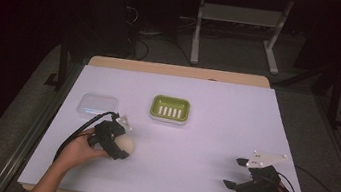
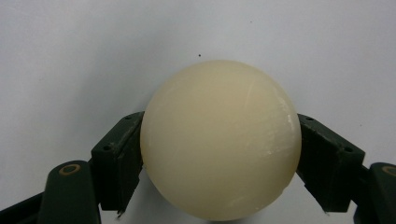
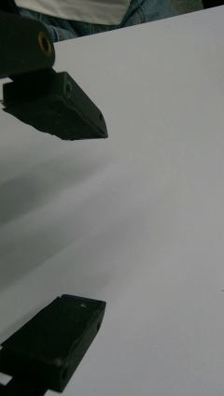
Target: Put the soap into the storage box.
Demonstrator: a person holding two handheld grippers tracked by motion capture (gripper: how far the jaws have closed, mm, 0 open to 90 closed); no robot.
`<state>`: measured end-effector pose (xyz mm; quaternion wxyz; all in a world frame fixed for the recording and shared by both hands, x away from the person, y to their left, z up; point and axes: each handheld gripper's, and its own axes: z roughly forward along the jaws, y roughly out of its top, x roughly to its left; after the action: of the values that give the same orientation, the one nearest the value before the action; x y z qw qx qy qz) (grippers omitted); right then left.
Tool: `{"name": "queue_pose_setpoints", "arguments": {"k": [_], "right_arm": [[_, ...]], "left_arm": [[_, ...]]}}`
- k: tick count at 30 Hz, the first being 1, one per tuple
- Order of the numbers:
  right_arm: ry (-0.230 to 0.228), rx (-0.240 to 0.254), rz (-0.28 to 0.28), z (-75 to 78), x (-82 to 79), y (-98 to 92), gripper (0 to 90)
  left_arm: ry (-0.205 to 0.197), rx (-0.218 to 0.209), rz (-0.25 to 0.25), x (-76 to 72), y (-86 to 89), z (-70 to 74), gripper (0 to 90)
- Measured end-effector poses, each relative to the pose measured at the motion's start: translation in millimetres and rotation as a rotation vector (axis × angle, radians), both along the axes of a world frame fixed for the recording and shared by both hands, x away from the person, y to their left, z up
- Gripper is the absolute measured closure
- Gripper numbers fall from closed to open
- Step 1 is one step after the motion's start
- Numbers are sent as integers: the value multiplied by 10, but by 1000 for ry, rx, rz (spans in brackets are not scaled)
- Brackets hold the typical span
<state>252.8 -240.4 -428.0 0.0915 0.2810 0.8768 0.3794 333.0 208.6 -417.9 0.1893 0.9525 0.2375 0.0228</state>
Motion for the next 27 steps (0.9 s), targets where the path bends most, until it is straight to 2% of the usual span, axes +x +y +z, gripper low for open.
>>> {"name": "queue_pose_setpoints", "arguments": {"k": [2, 4, 16, 21, 27], "right_arm": [[1, 1, 0, 1, -1, -1, 136], [0, 2, 0, 2, -1, -3, 136], [4, 10, -1, 5, -2, 7, 136], [0, 17, -1, 9, 2, -3, 136], [-2, 17, -1, 9, 2, -2, 136]], "left_arm": [[-3, 8, -7, 6, -4, 7, 234], [-3, -17, 0, 5, -8, 20, 234], [-6, -19, -8, 36, -15, 115, 234], [7, -38, 2, 105, -21, 145, 234], [2, -50, -8, 159, -61, 217, 234]]}}
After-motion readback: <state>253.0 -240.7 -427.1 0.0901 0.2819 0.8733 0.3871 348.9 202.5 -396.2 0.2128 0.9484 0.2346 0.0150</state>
